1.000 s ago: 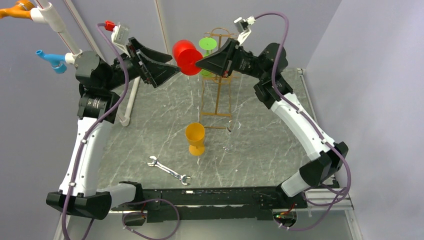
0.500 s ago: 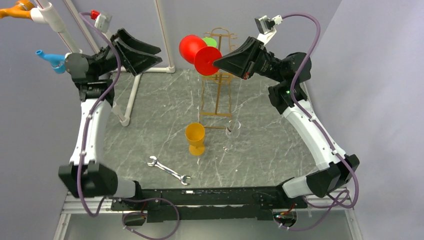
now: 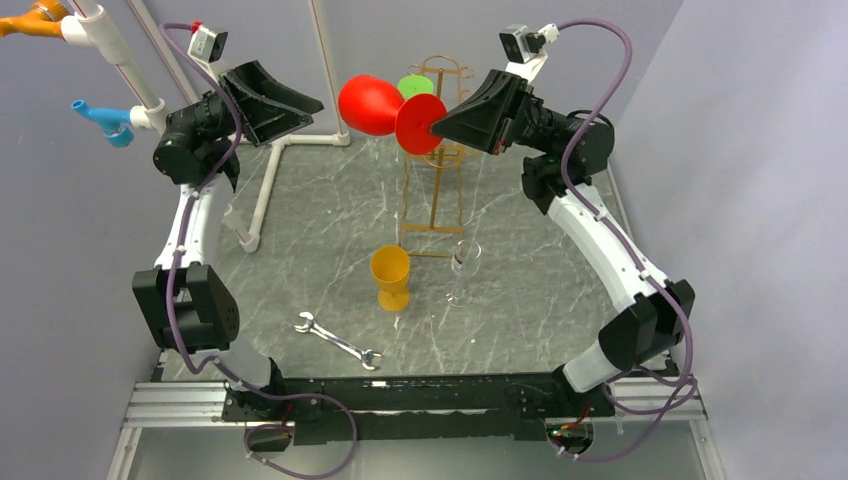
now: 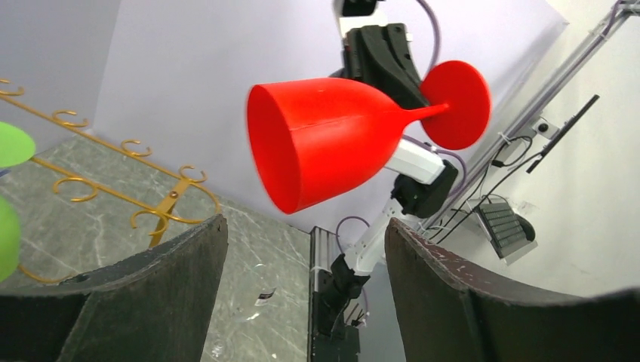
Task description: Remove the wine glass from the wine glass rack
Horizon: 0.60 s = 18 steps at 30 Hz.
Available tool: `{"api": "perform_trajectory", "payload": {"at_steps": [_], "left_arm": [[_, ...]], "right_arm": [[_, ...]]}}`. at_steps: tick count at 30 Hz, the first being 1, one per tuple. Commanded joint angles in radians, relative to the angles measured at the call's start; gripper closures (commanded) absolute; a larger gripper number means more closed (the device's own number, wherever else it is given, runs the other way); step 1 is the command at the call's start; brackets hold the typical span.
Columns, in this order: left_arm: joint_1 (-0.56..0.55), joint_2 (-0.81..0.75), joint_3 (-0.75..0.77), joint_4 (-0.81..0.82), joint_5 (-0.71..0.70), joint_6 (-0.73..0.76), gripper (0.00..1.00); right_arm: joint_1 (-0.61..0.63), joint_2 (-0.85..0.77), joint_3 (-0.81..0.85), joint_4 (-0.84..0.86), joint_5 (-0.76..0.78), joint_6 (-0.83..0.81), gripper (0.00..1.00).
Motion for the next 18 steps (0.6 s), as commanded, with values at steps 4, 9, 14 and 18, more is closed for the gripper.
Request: {"api": "perform_trajectory", "payload": {"at_steps": [4,9,14,18], "left_arm": [[-0.022,-0.045,0.020,0.205,-0.030,-0.149,0.24],[-0.027,-0.084,-0.011,0.140,-0.023,-0.098,0.22],[-0.050,-0.105,-0.024,0.114,-0.024,-0.070,0.20],[-0.084,-0.087,-0.009,0.133,-0.038,-0.087,0.21]], "right_arm": [[-0.004,0.096,0.105,0.263,0.016,0.211,1.00],[-0.004,0.129,0.142,0.297,0.024,0.256,1.00],[-0.002,0.137,0.152,0.308,0.029,0.270,1.00],[-0.001,0.155,0.166,0.349,0.035,0.310,1.00]]}}
